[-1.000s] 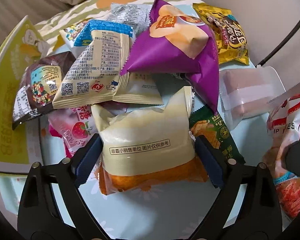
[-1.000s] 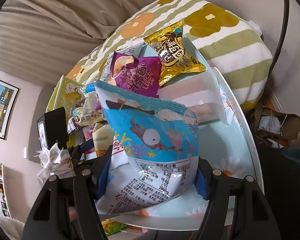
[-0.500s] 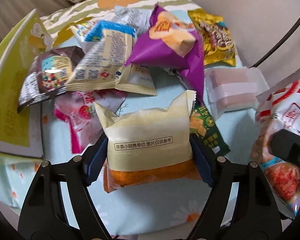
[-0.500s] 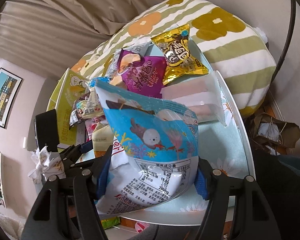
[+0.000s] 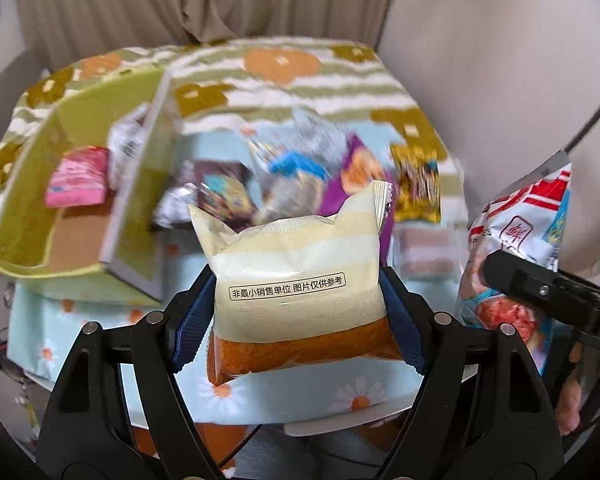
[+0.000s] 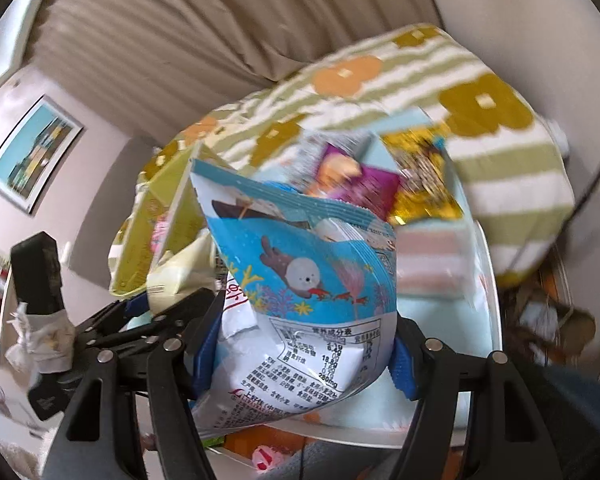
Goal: Organize snacks
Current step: 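Carry the bread bag into the box and release it from the left tool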
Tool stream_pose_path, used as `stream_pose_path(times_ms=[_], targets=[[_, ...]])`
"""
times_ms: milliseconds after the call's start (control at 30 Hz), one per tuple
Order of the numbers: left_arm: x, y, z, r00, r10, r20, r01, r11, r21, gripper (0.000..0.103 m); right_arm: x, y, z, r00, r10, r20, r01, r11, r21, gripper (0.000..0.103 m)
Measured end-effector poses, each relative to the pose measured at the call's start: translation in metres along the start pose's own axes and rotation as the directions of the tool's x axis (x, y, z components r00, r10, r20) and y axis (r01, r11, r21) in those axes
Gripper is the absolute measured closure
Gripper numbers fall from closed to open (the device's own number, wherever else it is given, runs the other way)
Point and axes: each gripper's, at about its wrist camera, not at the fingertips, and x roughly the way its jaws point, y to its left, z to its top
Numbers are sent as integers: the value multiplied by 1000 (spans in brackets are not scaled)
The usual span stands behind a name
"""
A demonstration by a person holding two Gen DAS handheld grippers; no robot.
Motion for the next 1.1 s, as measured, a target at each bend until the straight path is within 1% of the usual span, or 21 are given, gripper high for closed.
stream_pose_path(times_ms=[133,267,433,533,567,733,833,933,1033,1067,1100], targets=[[-29,31,16,998,16,57,-13,998,-55,27,-3,34,17,999,35,25,-33,997,-70,38],[-52,73,30,994,30,109,-18,994,-110,27,2,74,35,996,77,47,-70,988,-137,38],[-66,131,45,990,48,130,-30,990,-140,27,23,129,52,992,113,63,-98,974,-203,38],[-66,165,53,990,58,130,-37,987,-158,27,41,158,60,989,132,66,-115,970,-212,38],[-65,181,56,990,64,128,-42,985,-166,27,50,168,62,988,138,63,-122,969,-215,38],[-46,241,65,993,73,95,-54,981,-189,27,90,210,70,990,134,39,-121,963,-239,38],[-23,276,70,997,61,50,-51,981,-188,27,114,229,71,992,123,24,-114,966,-231,38],[1,297,72,999,45,3,-44,983,-178,27,137,244,72,995,104,9,-100,972,-215,38],[23,310,71,999,20,-38,-25,988,-151,26,158,256,72,998,65,2,-63,978,-199,38],[30,313,70,999,12,-49,-19,990,-141,25,162,258,71,998,56,0,-55,979,-195,38],[36,317,68,999,7,-49,-13,991,-135,20,166,260,70,999,47,-2,-46,981,-190,38]])
